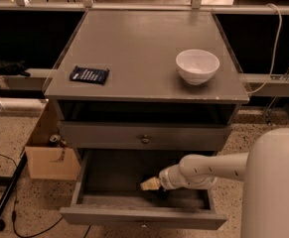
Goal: Place rxbar chocolate into middle drawer
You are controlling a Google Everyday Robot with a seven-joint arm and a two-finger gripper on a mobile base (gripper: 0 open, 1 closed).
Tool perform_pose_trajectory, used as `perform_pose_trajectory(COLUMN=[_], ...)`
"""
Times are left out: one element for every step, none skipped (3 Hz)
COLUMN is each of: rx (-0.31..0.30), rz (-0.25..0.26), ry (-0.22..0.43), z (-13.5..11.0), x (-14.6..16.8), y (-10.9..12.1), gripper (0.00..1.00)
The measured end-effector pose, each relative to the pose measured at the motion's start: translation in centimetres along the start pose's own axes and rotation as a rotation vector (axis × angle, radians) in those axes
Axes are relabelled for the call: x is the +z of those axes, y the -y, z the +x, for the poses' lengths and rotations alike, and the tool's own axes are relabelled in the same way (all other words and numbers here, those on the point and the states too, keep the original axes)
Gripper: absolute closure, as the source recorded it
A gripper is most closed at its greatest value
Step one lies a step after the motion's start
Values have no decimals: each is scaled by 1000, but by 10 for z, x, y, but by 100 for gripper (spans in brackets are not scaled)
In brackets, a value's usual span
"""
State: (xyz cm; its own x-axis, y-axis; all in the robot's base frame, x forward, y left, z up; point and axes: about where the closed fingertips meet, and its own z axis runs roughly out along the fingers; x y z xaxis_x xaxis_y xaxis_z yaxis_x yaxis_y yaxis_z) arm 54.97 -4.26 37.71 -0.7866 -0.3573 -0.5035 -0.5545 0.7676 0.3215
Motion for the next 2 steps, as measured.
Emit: perform_pose_trajectory(rx=[0, 0], rz=[0, 0], ry=[0, 0], z=[0, 0], x=[0, 0], y=[0, 0], gripper=[0, 0])
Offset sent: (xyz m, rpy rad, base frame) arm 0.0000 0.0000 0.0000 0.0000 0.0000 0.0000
